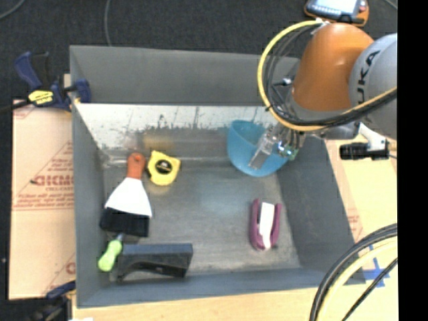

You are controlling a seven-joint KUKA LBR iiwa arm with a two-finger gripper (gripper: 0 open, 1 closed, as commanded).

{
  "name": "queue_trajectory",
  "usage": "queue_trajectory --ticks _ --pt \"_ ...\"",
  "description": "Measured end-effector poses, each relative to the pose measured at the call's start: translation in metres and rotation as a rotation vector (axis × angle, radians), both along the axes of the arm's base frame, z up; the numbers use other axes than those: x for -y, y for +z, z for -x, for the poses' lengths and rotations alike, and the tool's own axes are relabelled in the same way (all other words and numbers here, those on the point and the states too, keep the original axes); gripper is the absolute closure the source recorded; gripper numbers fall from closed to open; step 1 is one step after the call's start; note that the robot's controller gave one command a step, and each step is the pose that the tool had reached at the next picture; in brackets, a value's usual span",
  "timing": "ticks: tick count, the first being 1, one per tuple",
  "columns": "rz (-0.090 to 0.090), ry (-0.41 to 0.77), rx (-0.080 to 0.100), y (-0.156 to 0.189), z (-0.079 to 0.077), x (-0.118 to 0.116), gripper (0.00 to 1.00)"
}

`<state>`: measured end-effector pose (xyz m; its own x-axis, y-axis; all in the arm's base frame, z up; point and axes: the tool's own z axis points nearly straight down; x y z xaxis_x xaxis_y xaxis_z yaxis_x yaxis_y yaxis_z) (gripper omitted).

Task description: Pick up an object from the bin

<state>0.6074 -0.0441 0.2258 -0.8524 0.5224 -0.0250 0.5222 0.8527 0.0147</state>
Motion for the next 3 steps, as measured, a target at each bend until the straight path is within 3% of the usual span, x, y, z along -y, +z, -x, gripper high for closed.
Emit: queue_trajectory --ticks 1,2,3 --pt "0.0 -0.194 -0.029 -0.064 0.046 0.038 1.0" --pt "-0.001 -0.219 -0.01 -0.065 0.026 0.019 1.0" --pt "0.009 0.231 -0.021 -0.1 0.005 0.024 1.0"
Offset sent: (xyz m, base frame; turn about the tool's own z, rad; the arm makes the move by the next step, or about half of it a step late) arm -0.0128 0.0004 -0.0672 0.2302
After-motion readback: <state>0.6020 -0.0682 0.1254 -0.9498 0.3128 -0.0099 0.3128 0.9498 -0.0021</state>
